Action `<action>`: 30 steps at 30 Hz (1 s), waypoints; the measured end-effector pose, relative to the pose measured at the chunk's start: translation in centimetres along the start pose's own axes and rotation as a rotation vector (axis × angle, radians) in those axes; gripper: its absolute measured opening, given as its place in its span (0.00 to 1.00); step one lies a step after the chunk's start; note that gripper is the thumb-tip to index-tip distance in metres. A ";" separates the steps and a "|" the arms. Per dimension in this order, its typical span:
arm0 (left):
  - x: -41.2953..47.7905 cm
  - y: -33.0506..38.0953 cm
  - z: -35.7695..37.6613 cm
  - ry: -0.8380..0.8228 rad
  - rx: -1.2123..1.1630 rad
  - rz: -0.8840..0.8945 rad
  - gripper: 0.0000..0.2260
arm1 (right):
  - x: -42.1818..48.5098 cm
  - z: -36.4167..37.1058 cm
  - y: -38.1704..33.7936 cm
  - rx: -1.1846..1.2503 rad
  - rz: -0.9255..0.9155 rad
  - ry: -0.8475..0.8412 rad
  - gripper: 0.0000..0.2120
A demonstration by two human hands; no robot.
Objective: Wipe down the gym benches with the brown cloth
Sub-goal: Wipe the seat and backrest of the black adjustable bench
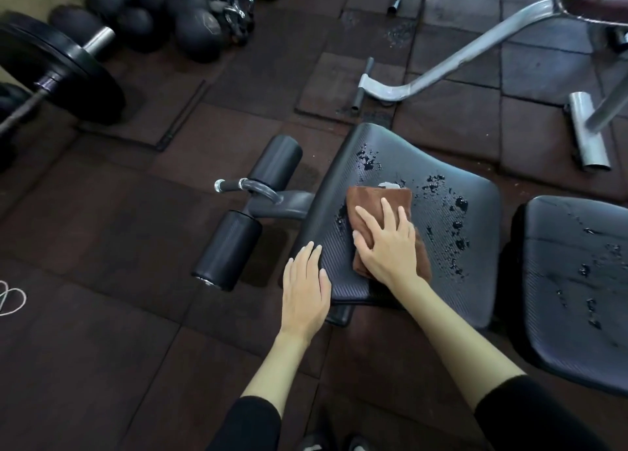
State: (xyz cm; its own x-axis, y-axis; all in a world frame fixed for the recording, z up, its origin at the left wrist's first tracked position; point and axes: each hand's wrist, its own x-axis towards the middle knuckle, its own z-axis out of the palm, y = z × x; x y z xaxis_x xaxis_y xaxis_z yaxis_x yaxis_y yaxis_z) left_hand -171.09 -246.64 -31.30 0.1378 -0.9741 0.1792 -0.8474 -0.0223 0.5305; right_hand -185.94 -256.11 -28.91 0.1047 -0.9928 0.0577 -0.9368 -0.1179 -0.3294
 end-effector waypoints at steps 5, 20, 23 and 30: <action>-0.5 -0.4 0.2 0.059 -0.015 -0.069 0.20 | -4.6 0.5 -0.4 -0.058 -0.309 -0.005 0.22; -0.5 -0.3 0.1 0.073 -0.194 -0.112 0.22 | 3.9 0.3 -2.1 -0.067 -0.157 -0.053 0.20; -0.5 -0.3 0.0 0.124 -0.353 -0.202 0.23 | -0.8 0.6 -3.4 -0.057 -0.331 -0.055 0.18; -0.4 0.0 0.1 0.129 -0.330 -0.245 0.24 | -5.4 -0.1 1.6 -0.070 -0.524 -0.080 0.20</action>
State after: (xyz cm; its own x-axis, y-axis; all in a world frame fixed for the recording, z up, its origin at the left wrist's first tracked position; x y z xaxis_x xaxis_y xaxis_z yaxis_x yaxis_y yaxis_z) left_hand -171.18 -246.22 -31.46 0.3954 -0.9124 0.1058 -0.5750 -0.1561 0.8031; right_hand -188.04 -250.90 -29.62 0.5866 -0.8002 0.1250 -0.7721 -0.5991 -0.2118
